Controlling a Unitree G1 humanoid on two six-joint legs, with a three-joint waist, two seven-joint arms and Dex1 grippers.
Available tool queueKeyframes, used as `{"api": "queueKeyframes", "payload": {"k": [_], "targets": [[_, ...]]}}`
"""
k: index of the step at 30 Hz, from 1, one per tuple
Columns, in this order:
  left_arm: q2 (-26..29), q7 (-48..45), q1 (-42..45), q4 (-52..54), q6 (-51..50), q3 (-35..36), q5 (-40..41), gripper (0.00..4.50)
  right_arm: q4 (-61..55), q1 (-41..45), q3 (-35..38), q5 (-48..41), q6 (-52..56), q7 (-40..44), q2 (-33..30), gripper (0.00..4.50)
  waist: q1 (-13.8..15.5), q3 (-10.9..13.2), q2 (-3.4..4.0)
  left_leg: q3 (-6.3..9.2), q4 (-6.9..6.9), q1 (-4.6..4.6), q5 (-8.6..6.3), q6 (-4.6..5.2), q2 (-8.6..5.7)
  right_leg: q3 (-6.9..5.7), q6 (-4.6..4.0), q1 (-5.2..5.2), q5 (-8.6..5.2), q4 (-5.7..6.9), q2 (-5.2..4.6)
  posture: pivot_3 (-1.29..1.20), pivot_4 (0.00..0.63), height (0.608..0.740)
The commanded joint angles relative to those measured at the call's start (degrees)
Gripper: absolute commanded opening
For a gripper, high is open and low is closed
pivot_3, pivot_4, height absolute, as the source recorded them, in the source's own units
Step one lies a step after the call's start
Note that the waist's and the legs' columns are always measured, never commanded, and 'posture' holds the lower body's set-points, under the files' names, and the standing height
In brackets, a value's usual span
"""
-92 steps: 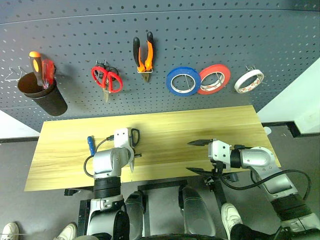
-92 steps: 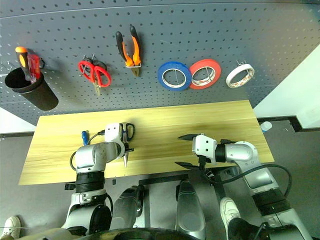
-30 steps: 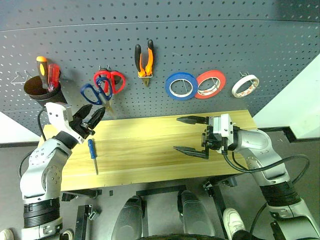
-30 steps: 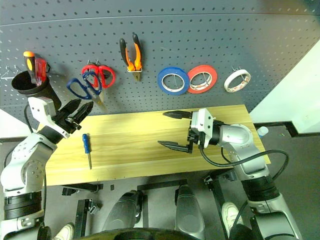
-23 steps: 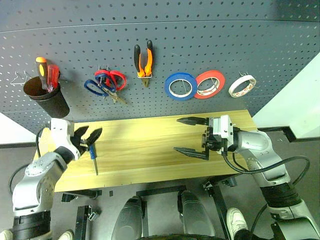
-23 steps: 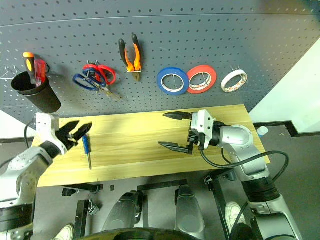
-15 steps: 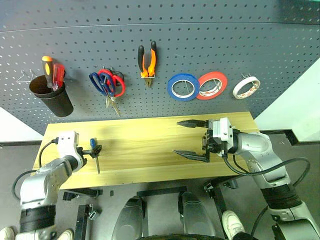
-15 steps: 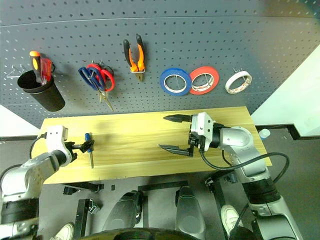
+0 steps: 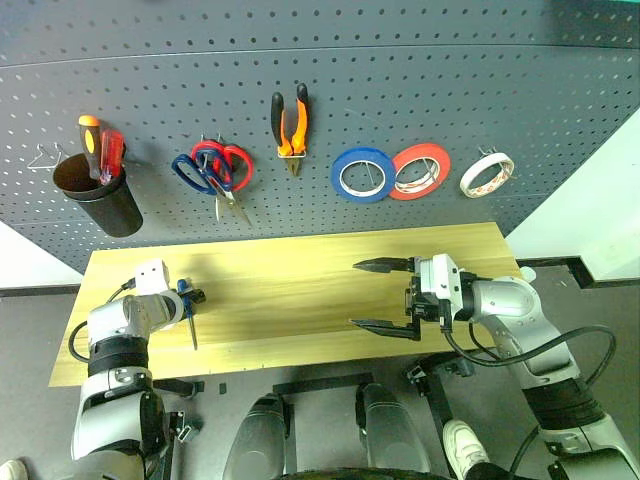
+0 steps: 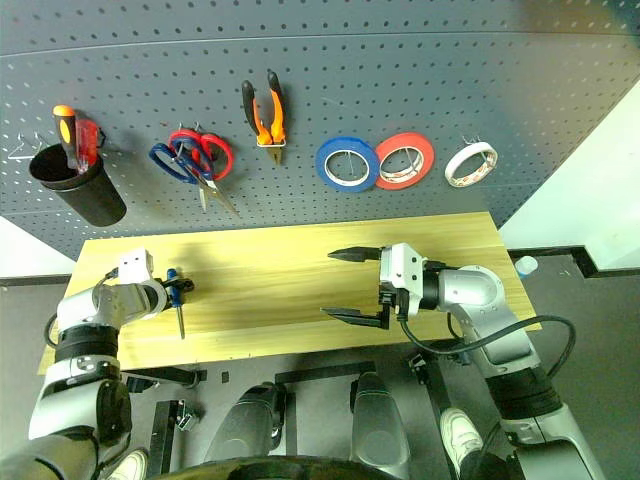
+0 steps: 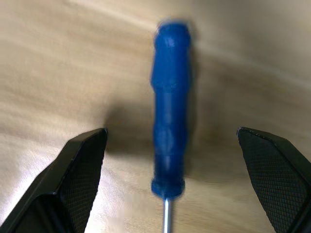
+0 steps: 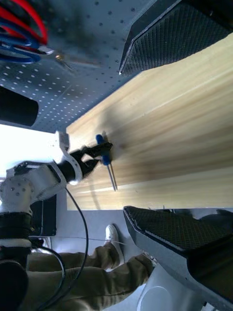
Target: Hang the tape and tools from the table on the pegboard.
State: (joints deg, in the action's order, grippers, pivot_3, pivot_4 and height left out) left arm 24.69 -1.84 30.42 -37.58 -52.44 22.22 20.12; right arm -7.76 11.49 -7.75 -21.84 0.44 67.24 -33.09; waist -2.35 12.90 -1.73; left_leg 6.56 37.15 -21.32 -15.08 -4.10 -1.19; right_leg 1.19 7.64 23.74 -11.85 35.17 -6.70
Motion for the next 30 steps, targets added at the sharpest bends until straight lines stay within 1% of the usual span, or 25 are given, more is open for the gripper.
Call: {"api": "queueKeyframes", "payload": {"k": [1, 3, 4, 9, 10, 13, 14, 16, 17, 19, 22, 24, 25, 27, 30], "targets": [[1.0, -0.7, 1.7, -5.5, 2.8, 0.5, -1.2, 4.30, -2.5, -1.1, 0.8, 0.2, -0.5, 0.0, -1.2, 4.50, -0.1, 0.0, 0.00, 0.00, 0.00, 0.00, 0.00, 0.00, 0.00, 0.00, 0.05, -0.01, -0.03, 0.00, 0.00, -0.05, 0.192, 0.733], [1.3, -0.9, 2.9, -7.5, 3.2, 1.3, -0.9, 3.90, -2.8, -1.5, 0.9, 0.3, -0.4, -0.1, -1.4, 4.50, -0.1, 0.0, 0.00, -0.01, 0.01, 0.01, 0.00, 0.00, 0.00, 0.01, 0.16, -0.01, -0.10, 0.00, -0.01, -0.05, 0.192, 0.733], [1.4, -1.0, 3.3, -8.1, 3.5, 1.5, -0.8, 3.59, -2.9, -1.6, 1.0, 0.3, -0.4, -0.2, -1.5, 4.50, -0.1, 0.0, 0.00, -0.01, 0.00, 0.03, 0.00, 0.00, 0.00, 0.01, 0.18, -0.02, -0.11, 0.01, -0.01, -0.05, 0.193, 0.733], [1.4, -0.9, 3.8, -8.6, 3.5, 2.6, -0.4, 1.90, -2.8, -1.4, 1.1, 0.3, -0.3, -0.3, -1.8, 4.50, -0.1, 0.0, 0.00, -0.01, 0.00, 0.02, 0.00, -0.01, 0.00, 0.00, 0.20, -0.01, -0.12, 0.00, -0.02, -0.05, 0.191, 0.733], [1.4, -0.8, 3.7, -8.4, 3.4, 2.7, -0.4, 1.63, -2.7, -1.2, 1.0, 0.3, -0.3, -0.4, -1.8, 4.50, -0.1, 0.0, 0.00, -0.01, 0.00, 0.01, 0.00, -0.01, 0.00, 0.00, 0.20, -0.01, -0.12, -0.01, -0.01, -0.05, 0.191, 0.733], [1.1, -0.7, 2.9, -6.7, 2.3, 3.1, 0.0, 0.58, -2.4, -0.7, 0.8, 0.4, -0.2, -0.4, -1.8, 4.50, -0.1, 0.0, 0.00, 0.00, 0.00, 0.01, 0.00, -0.01, 0.00, 0.00, 0.20, -0.01, -0.12, -0.01, -0.02, -0.05, 0.188, 0.733], [1.0, -0.7, 2.3, -5.5, 1.9, 3.2, 0.1, 0.48, -2.3, -0.6, 0.8, 0.4, -0.3, -0.4, -1.8, 4.50, -0.1, 0.0, 0.00, 0.00, 0.00, 0.01, 0.00, -0.01, 0.00, 0.00, 0.20, -0.01, -0.12, -0.01, -0.02, -0.05, 0.188, 0.733], [0.8, -0.9, 0.9, -2.8, 1.0, 3.3, 0.5, 0.49, -2.2, -0.3, 0.8, 0.5, -0.4, -0.4, -1.8, 4.50, -0.2, 0.0, 0.00, 0.00, 0.00, 0.00, 0.00, -0.01, 0.00, 0.00, 0.20, -0.01, -0.12, -0.02, -0.02, -0.05, 0.188, 0.733], [0.8, -1.1, -0.6, 0.7, -0.8, 3.4, 1.1, 0.49, -2.1, -0.1, 0.8, 0.5, -0.4, -0.4, -1.7, 4.50, -0.2, 0.0, 0.00, 0.00, -0.02, 0.00, 0.00, -0.01, 0.00, 0.01, 0.19, -0.01, -0.12, -0.02, -0.02, -0.05, 0.183, 0.733], [1.8, -3.7, -5.7, 10.9, -2.2, 1.3, 1.5, 0.49, -2.2, 0.5, 1.1, 0.3, -0.5, -0.7, -1.6, 4.50, -0.5, 0.0, 0.00, 0.00, -0.04, -0.01, -0.01, -0.01, 0.01, 0.01, 0.17, 0.02, -0.10, -0.02, -0.02, -0.05, 0.181, 0.733], [3.6, -11.1, -17.4, 32.5, 3.8, -1.6, 2.2, 0.49, -2.5, 1.9, 2.1, -0.9, -0.2, -1.6, -0.7, 4.50, -0.7, 0.0, -0.01, -0.04, -0.13, -0.08, -0.02, -0.05, 0.03, 0.05, 0.01, 0.15, -0.02, -0.04, -0.02, -0.05, 0.175, 0.733], [4.4, -18.2, -26.0, 45.1, 12.3, 0.2, 3.8, 0.49, -3.5, 3.9, 3.6, -3.7, 0.6, -2.9, 0.9, 4.50, -0.5, 0.0, -0.03, -0.03, -0.15, -0.16, -0.02, -0.05, 0.04, 0.04, -0.01, 0.28, -0.02, -0.04, -0.01, -0.04, 0.172, 0.733], [4.7, -21.6, -29.4, 49.5, 15.5, 1.6, 5.0, 0.49, -4.1, 5.0, 4.5, -5.5, 1.6, -3.4, 1.7, 4.50, -0.4, 0.0, -0.01, -0.05, -0.15, -0.20, -0.02, -0.06, 0.07, 0.06, -0.02, 0.31, -0.02, -0.05, -0.01, -0.03, 0.170, 0.733], [5.0, -27.6, -34.4, 54.8, 21.3, 5.6, 8.3, 0.49, -5.7, 7.2, 5.7, -9.0, 4.6, -4.4, 2.6, 4.50, 0.0, 0.0, 0.04, -0.13, -0.17, -0.21, -0.06, -0.11, 0.08, 0.13, -0.23, 0.34, -0.12, -0.07, -0.03, -0.02, 0.166, 0.733], [5.4, -33.2, -37.1, 59.0, 25.1, 11.4, 14.6, 0.49, -6.8, 9.5, 6.6, -12.3, 7.3, -4.7, 3.2, 4.50, 0.8, 0.0, 0.04, -0.12, -0.13, -0.20, -0.06, -0.10, 0.08, 0.10, -0.44, 0.31, -0.24, -0.09, -0.04, -0.01, 0.163, 0.733]]}}
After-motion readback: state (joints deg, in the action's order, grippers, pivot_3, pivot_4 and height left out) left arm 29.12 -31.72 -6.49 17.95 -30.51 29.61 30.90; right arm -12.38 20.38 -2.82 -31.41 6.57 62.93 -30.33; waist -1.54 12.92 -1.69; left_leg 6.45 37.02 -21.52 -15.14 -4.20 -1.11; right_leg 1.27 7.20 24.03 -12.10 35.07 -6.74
